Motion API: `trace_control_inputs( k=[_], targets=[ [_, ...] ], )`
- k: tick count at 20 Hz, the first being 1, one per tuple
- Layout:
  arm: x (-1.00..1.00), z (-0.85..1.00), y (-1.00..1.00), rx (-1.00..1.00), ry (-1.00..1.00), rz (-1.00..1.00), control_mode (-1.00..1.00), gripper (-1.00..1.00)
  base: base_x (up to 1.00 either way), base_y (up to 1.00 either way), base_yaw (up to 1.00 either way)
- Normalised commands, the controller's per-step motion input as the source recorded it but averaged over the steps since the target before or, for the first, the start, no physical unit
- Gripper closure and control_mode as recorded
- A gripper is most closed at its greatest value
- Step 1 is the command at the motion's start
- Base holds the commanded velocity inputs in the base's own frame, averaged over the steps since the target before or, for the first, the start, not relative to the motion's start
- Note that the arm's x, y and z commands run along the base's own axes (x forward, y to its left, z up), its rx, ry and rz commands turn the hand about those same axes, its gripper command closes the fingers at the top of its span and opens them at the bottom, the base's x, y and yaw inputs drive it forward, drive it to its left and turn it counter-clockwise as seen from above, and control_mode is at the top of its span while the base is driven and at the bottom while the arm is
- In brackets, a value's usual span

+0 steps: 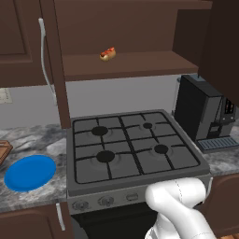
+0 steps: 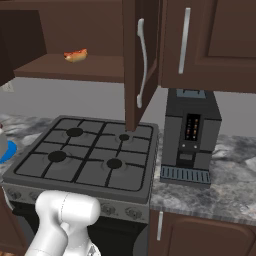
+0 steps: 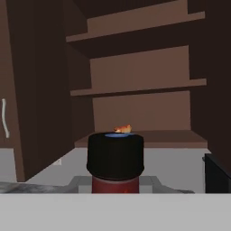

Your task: Pick the steak from the plate and place it on the cutting board. Then pick the condiment bottle from the cabinet and place it next to the cutting board.

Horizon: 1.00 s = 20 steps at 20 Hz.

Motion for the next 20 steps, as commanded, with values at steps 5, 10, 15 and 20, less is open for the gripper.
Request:
trace_control_inputs(
  k=[5, 10, 15, 20],
  targets=[
    [0.00, 0.00, 0.00, 0.00, 0.00, 0.00, 1.00, 1.00, 0.00, 0.00, 0.00],
    [0.00, 0.00, 0.00, 0.00, 0.00, 0.00, 1.00, 1.00, -0.05, 0.00, 0.00],
    [0.00, 0.00, 0.00, 0.00, 0.00, 0.00, 1.00, 1.00, -0.33, 0.00, 0.00],
    [0.00, 0.00, 0.00, 0.00, 0.00, 0.00, 1.00, 1.00, -0.48, 0.00, 0.00]
  ],
)
